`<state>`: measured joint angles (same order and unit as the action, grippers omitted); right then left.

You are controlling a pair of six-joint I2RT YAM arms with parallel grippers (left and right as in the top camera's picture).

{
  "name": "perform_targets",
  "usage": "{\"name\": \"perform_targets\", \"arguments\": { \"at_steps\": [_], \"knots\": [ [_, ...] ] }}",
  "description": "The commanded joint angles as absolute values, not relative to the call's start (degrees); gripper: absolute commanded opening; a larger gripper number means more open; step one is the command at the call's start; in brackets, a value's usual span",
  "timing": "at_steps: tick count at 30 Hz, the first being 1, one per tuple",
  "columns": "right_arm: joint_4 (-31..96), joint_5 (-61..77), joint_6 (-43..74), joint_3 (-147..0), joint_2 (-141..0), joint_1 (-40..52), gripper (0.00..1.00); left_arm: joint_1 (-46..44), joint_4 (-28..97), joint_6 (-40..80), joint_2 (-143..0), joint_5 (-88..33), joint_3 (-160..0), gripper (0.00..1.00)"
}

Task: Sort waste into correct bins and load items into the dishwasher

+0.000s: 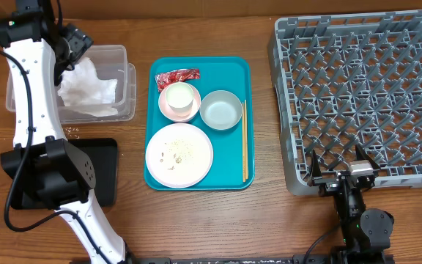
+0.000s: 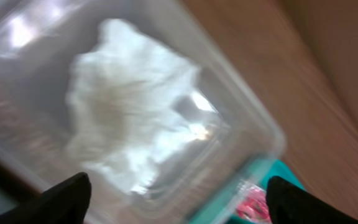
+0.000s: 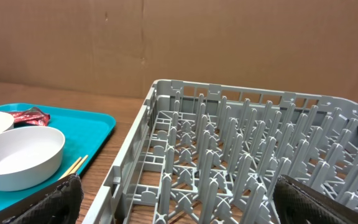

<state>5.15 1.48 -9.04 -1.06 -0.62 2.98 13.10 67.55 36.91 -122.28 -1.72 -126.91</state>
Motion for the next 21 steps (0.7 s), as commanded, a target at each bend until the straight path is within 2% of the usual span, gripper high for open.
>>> {"name": "perform_targets", "arguments": {
  "at_steps": [1, 4, 8, 13, 21],
  "knots": [
    [4.8, 1.1, -9.0, -0.5, -0.2, 2.8, 1.00, 10.5, 64.4, 22.1, -122.3, -20.0, -127.5, 0.90],
    [4.8, 1.1, -9.0, -0.5, -0.2, 2.8, 1.00, 7.0, 62.4, 14.4, -122.3, -24.0, -127.5, 0.90],
    [4.8, 1.1, -9.0, -0.5, -0.2, 2.8, 1.00, 1.0, 61.2, 7.4, -122.5, -19.0, -127.5, 0.91],
    [4.8, 1.1, -9.0, -0.5, -0.2, 2.8, 1.00, -5.8, 59.5, 7.2, -124.5, -3.7, -127.5, 0.93],
    [4.8, 1.1, -9.0, -0.5, -0.2, 2.8, 1.00, -8.7, 57.5, 7.0, -133.6, -2.4, -127.5, 0.95]
  ]
}}
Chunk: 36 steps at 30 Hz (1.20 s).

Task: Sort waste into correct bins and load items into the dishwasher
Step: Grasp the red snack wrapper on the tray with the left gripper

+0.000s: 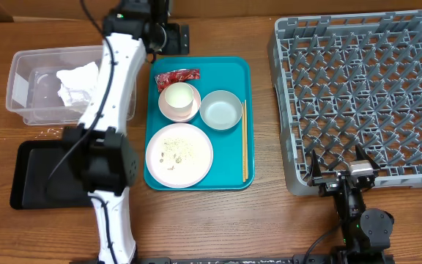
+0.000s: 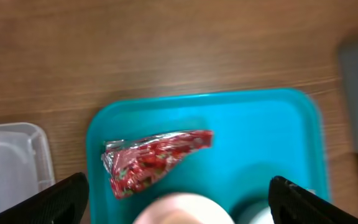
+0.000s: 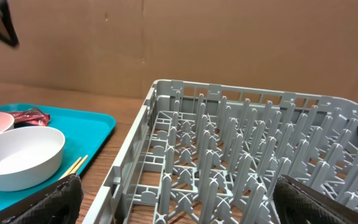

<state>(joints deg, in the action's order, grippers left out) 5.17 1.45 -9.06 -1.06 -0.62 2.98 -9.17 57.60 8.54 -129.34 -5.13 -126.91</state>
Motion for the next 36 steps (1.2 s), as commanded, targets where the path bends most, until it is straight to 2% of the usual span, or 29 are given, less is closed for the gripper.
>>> {"name": "perform_targets", "arguments": {
  "at_steps": [1, 12, 17, 18, 21, 26, 31, 36],
  "knots": [
    [4.8, 1.1, -9.0, -0.5, -0.2, 2.8, 1.00, -8.7, 57.3, 6.4, -134.9, -2.4, -127.5, 0.95],
    [4.8, 1.1, -9.0, -0.5, -0.2, 2.8, 1.00, -8.6, 57.2, 1.2, -143.4, -2.6, -127.4, 0.98],
    [4.8, 1.1, -9.0, -0.5, -0.2, 2.8, 1.00, -8.6, 57.2, 0.5, -144.8, -2.6, -127.4, 0.95],
    [4.8, 1.1, -9.0, -0.5, -0.2, 2.8, 1.00, -8.6, 57.3, 0.1, -145.0, -2.6, -127.4, 0.91],
    [4.8, 1.1, -9.0, -0.5, -0.2, 2.8, 1.00, -8.6, 57.8, -0.1, -145.0, -2.6, -127.3, 0.65],
    [4.8, 1.1, -9.0, -0.5, -0.2, 2.8, 1.00, -8.6, 58.3, 0.0, -145.0, -2.6, -127.3, 0.31],
    [4.8, 1.1, -9.0, -0.5, -0.2, 2.8, 1.00, -8.6, 57.8, 0.5, -144.9, -2.8, -127.7, 0.04],
    [4.8, 1.1, -9.0, -0.5, -0.2, 2.8, 1.00, -8.5, 59.3, 5.7, -143.4, -2.8, -130.5, 0.04]
  ]
}}
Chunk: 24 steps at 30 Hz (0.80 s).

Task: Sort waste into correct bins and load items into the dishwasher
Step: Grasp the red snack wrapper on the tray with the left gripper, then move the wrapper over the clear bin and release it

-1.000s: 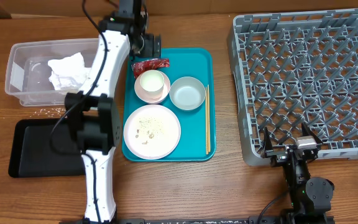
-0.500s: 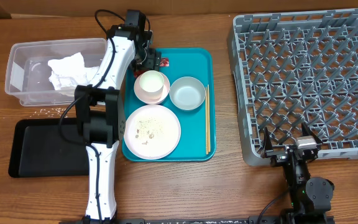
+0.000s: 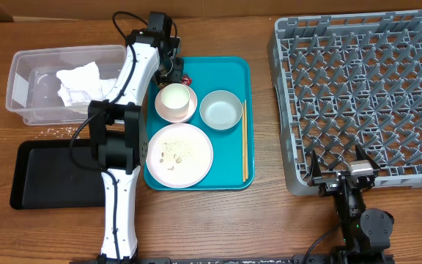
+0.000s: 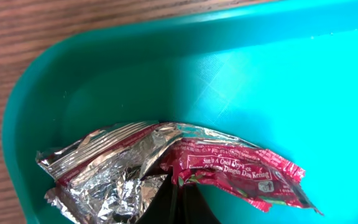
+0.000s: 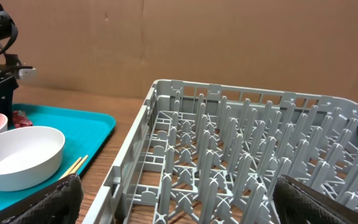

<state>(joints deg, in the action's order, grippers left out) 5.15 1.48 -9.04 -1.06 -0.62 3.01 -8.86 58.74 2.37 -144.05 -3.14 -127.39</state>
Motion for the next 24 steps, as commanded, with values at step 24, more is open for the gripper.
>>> {"name": "perform_targets", "arguments": {
  "at_steps": [24],
  "knots": [
    [4.8, 1.1, -9.0, -0.5, -0.2, 2.8, 1.00, 4.2, 76.3, 39.6, -126.0, 17.1, -143.0, 0.04]
  ]
}}
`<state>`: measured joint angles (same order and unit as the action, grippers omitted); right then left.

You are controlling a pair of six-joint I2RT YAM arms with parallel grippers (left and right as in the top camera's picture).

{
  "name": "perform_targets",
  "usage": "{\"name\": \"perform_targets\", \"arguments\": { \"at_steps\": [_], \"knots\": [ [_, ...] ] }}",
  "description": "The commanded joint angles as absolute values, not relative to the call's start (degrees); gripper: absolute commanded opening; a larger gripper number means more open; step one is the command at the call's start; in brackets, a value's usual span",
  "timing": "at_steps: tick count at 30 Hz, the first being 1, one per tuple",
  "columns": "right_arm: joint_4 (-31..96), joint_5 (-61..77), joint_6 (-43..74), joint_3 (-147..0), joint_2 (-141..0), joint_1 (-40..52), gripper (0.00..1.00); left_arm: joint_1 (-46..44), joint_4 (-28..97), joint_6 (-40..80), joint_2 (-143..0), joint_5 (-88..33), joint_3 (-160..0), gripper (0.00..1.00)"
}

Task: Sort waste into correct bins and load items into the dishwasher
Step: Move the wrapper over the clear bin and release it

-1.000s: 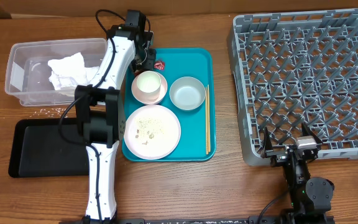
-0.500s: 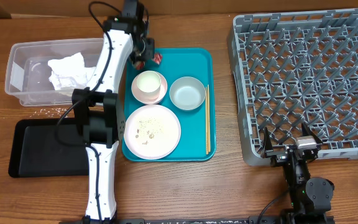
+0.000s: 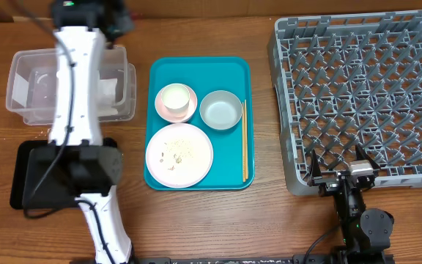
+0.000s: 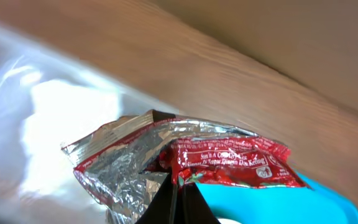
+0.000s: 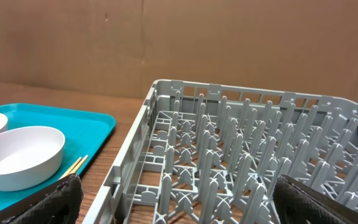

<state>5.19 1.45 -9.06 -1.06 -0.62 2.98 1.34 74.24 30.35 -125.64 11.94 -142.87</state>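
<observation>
My left gripper (image 4: 179, 190) is shut on the red and silver foil wrapper (image 4: 229, 160), holding it in the air. Behind it lie the clear plastic bin (image 4: 17, 56) with white tissue (image 4: 61, 112) and a corner of the teal tray (image 4: 291, 202). In the overhead view the left gripper (image 3: 116, 18) is at the far right corner of the clear bin (image 3: 17, 81); the wrapper cannot be made out there. My right gripper (image 5: 182, 202) stands open at the near edge of the grey dish rack (image 5: 241, 149), holding nothing.
The teal tray (image 3: 237, 70) holds a cup on a pink saucer (image 3: 176, 99), a grey bowl (image 3: 220, 110), a crumbed plate (image 3: 179, 154) and chopsticks (image 3: 245, 139). A black tray (image 3: 28, 172) lies front left. The dish rack (image 3: 365, 95) fills the right side.
The left gripper, then shut on the wrapper lying in the tray's far left corner, now holds it off the tray beside the clear bin. The right arm has not moved.
The left gripper was open over the clear bin with the tissue in it. Then it was open above the wrapper at the tray's far edge. Then it was shut on the wrapper on the tray, and now holds it up by the bin.
</observation>
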Motion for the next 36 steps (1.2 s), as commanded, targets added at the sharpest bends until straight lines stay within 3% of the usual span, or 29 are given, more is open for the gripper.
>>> {"name": "perform_targets", "arguments": {
  "at_steps": [1, 6, 13, 19, 22, 26, 30, 36],
  "knots": [
    [4.8, 1.1, -9.0, -0.5, -0.2, 2.8, 1.00, 5.4, 77.4, 41.0, -126.1, 17.0, -142.5, 0.04],
    [4.8, 1.1, -9.0, -0.5, -0.2, 2.8, 1.00, 10.5, 79.4, 42.9, -128.0, 16.7, -140.0, 0.04],
    [4.8, 1.1, -9.0, -0.5, -0.2, 2.8, 1.00, 15.0, 81.0, 42.8, -131.7, 9.3, -138.6, 0.35],
    [4.8, 1.1, -9.0, -0.5, -0.2, 2.8, 1.00, 15.6, 81.2, 42.3, -132.5, 6.8, -138.6, 0.38],
    [4.8, 1.1, -9.0, -0.5, -0.2, 2.8, 1.00, 15.6, 81.1, 37.4, -132.4, 2.1, -138.6, 0.38],
    [4.8, 1.1, -9.0, -0.5, -0.2, 2.8, 1.00, 15.2, 79.5, 26.3, -132.4, -12.1, -138.6, 0.30],
    [4.8, 1.1, -9.0, -0.5, -0.2, 2.8, 1.00, 13.7, 78.2, 17.3, -132.0, -26.6, -138.6, 0.16],
    [4.8, 1.1, -9.0, -0.5, -0.2, 2.8, 1.00, 10.1, 79.2, 11.0, -131.1, -37.9, -138.6, 0.16]
  ]
}}
